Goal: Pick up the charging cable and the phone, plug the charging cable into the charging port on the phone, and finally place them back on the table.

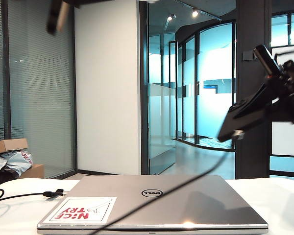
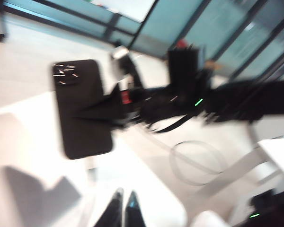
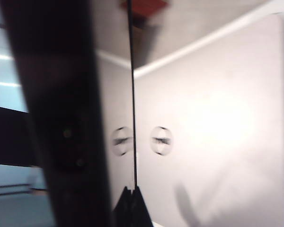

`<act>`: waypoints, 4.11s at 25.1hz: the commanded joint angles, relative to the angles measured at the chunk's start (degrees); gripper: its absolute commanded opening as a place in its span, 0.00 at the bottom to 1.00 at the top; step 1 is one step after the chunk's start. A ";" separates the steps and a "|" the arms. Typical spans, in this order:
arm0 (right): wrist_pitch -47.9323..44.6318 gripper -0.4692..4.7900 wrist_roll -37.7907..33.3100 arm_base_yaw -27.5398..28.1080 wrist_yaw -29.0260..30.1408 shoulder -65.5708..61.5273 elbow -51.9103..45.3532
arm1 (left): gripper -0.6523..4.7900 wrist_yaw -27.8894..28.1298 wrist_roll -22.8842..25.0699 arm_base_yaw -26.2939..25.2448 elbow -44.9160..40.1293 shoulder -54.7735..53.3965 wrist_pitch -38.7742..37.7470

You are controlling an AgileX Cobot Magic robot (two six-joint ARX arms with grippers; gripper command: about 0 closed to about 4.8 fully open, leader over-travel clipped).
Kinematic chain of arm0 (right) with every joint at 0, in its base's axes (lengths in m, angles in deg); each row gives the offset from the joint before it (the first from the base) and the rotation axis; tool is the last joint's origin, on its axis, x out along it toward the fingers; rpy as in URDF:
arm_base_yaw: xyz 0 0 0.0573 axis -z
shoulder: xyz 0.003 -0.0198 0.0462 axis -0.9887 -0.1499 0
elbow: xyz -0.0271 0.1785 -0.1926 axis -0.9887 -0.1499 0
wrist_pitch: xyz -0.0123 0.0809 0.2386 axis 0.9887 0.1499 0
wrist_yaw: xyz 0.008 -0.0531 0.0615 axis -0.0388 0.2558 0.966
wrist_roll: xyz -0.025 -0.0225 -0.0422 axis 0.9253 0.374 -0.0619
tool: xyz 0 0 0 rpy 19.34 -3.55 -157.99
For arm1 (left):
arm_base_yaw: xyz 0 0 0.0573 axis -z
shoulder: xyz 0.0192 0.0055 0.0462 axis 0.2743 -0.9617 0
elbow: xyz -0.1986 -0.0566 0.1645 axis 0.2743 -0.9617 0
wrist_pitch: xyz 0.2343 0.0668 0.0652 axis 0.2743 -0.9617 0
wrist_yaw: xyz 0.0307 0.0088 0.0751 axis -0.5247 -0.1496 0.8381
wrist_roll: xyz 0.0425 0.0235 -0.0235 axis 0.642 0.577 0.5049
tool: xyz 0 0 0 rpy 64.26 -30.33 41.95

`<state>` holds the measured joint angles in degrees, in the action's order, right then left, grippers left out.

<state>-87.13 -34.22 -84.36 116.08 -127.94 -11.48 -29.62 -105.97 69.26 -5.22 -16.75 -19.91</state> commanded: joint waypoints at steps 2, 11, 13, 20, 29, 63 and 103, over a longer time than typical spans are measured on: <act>33.57 0.08 20.52 0.48 -5.81 -0.72 12.50 | 0.11 -0.15 8.94 -4.57 7.58 1.62 -16.06; 54.29 0.08 32.81 0.50 -16.70 -12.79 28.24 | 0.11 -0.17 13.07 -8.87 9.40 2.27 -18.32; 54.75 0.08 33.03 0.61 -17.86 -14.97 29.46 | 0.11 -0.17 13.07 -8.87 9.40 2.25 -18.29; 55.32 0.08 33.05 0.72 -17.70 -23.04 29.83 | 0.11 -0.17 13.07 -8.87 9.40 2.27 -18.29; 53.07 0.44 33.07 0.72 -18.78 -30.75 29.83 | 0.11 -0.15 13.05 -8.87 9.40 2.27 -18.32; 40.06 0.08 33.24 0.28 -34.21 33.94 4.24 | 0.11 -0.13 16.92 -9.40 -1.20 4.79 -15.63; 42.69 0.08 33.05 0.28 -33.83 36.28 3.39 | 0.11 -0.11 25.86 -43.60 -34.38 54.62 -4.39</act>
<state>-43.78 -1.19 -84.03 82.20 -91.81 -8.29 -29.62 -82.39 25.79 -39.55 36.80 -23.30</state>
